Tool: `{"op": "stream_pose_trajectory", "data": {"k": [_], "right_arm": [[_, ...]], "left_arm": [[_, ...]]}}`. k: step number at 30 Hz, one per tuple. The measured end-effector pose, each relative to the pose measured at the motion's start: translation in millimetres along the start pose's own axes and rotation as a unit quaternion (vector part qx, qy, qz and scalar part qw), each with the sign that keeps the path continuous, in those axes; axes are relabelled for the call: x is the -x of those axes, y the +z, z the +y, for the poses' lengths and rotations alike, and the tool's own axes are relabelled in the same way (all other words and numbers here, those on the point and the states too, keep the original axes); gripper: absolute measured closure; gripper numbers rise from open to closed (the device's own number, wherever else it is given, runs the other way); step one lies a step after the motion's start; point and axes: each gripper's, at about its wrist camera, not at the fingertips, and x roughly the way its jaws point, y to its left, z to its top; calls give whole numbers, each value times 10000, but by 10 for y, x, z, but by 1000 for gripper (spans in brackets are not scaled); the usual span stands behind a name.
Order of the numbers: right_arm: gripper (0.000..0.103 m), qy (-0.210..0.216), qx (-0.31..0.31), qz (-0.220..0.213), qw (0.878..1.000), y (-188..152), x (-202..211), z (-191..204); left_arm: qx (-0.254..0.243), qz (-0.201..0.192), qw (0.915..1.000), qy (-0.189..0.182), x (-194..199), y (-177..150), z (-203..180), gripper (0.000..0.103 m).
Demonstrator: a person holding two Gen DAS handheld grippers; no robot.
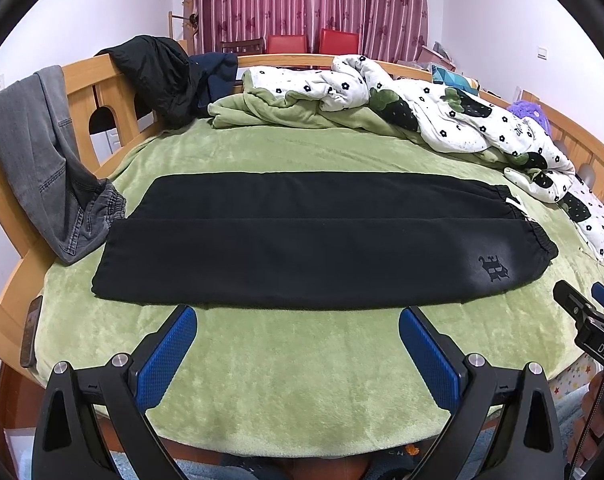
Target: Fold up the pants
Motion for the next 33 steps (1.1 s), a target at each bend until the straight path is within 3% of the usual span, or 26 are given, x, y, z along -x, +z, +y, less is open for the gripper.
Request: {"op": "stream_pose_trajectory", "data": {"k": [33], "right_arm": [[0,4,21,-12,10000,11,5,9]], "left_arm": [[9,-3,10000,-44,-10,4,21,1]]}}
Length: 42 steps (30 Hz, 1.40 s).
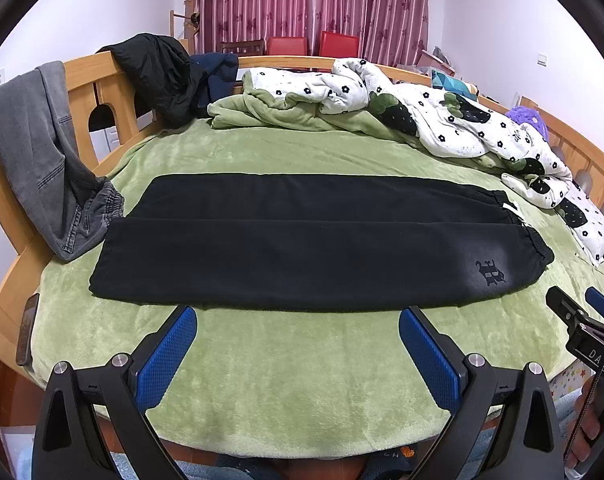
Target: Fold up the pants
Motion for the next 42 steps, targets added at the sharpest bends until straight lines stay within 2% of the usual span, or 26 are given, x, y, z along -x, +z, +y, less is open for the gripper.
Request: {"op": "stream_pose_trajectory", "data": {"k": [12,21,25,27,30,32,34,39,42], "right_arm": [[0,-17,4,-50,10000,15,8,17],[0,230,40,-476,9986,-32,27,78],[0,365,227,-599,9973,-66,-73,109],[0,415,206,-637,9969,-105,-158,99],[0,861,37,-298,9958,-143,-397,29],[0,979,-86,-63,9951,-163,-569,-17],[1,921,-164,43,9956,-194,-741,-70],[9,518,-292,339,9977,-340,-1203,-286],[13,419,-523,530,9963,-423,-1404,-483]], "left_arm": [[15,-30,10000,-26,8,-4,11,1],[11,-173,9995,-260,47,16,55,1],[249,-380,9988,165,-23,-34,164,1],[311,-409,9983,262,-125,-68,219,1],[415,-137,9989,145,-381,-152,365,1],[473,12,9989,64,-589,-208,436,1],[576,156,9982,88,-803,-271,503,2],[966,601,9923,-485,-1298,-407,769,2],[1319,623,9877,-561,-1514,-486,994,6]]}}
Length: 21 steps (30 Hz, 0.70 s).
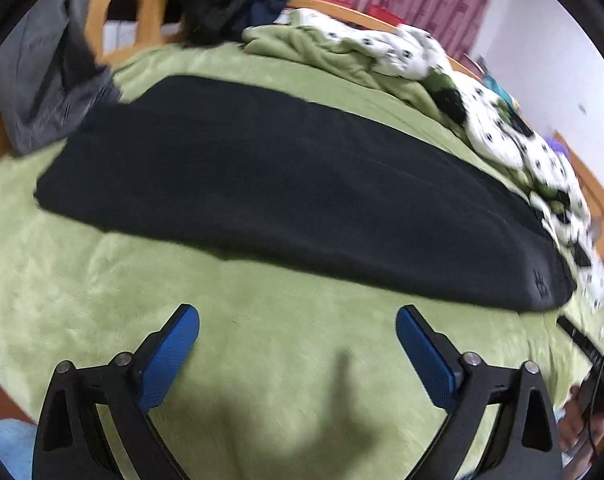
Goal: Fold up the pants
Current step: 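Lower both grippers onto the sweatpants edge and close them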
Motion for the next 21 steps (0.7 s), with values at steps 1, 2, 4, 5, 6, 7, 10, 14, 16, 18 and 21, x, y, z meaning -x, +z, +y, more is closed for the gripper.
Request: {"op": "stream_pose_trajectory", "data": {"k": [1,2,4,5,6,7,10,14,16,18,21], "right_arm": [[16,-23,-75,8,10000,-9,-29,-73],[16,-49,-191,8,9998,-4,-69,-180],[16,-100,-424,8,9991,15,-130,-354],[16,-106,-576,38,9983,31,-168,-453],[17,-120,-703,83,9974,54,-209,-531],[21,-142,-834,142,9963,82,-256,-622],[27,-13,-1172,234,9928,182,-371,-820],[32,347,-1524,337,9871,316,-591,-920],[45,378,-1548,477,9861,383,-754,-892],[62,258,-1460,510,9876,471,-843,-851],[83,446,-1377,354,9888,675,-811,-797]], "left_arm": [[183,22,9998,-90,-76,17,92,6],[318,51,9993,-167,-141,31,167,6],[651,96,9974,-299,-272,68,336,6],[796,81,9960,-399,-321,88,415,6],[860,62,9951,-474,-350,107,470,6],[948,43,9937,-592,-382,139,512,6],[1000,52,9932,-592,-490,264,549,6],[1235,-24,9915,-420,-610,356,637,15],[1364,-76,9904,-222,-646,413,684,39],[1439,-46,9896,-41,-673,504,722,65],[1051,-62,9944,-71,-603,684,701,92]]}}
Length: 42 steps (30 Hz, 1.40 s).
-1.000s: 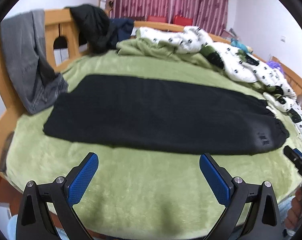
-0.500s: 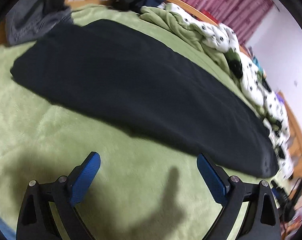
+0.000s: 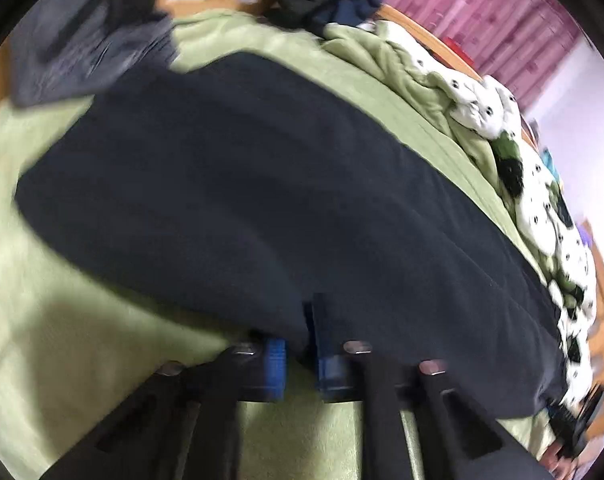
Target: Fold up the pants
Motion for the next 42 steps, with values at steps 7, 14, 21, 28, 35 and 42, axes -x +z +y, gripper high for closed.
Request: {"op": "stream_pose_trajectory", "data": {"k": [7,14,21,28,35,42], "right_arm": [[86,510,321,-403,9974,584,80,361],[87,617,810,-779,9917,1157,-188,702],[88,216,903,-694,9933,1607,-969,973],[81,-245,578,-220,9978,1796,-1593,922],[42,-132,659,-235,9975,1573,-983,827],[35,-114,937,-160,9954,827,-284,499]], "left_arm": [[-800,-689,9944,67,261,532,-491,92],[-886,-984,9908,270,-164,1079,-716,92],[-1110,-927,9870,705,-886,1443,-976,92],[-1031,-385,9901,870,-1326,1642,-972,87],[-814,-292,9955,396,-888,1442,-958,37],[-994,-288,9946,99,-273,760,-808,27]]}}
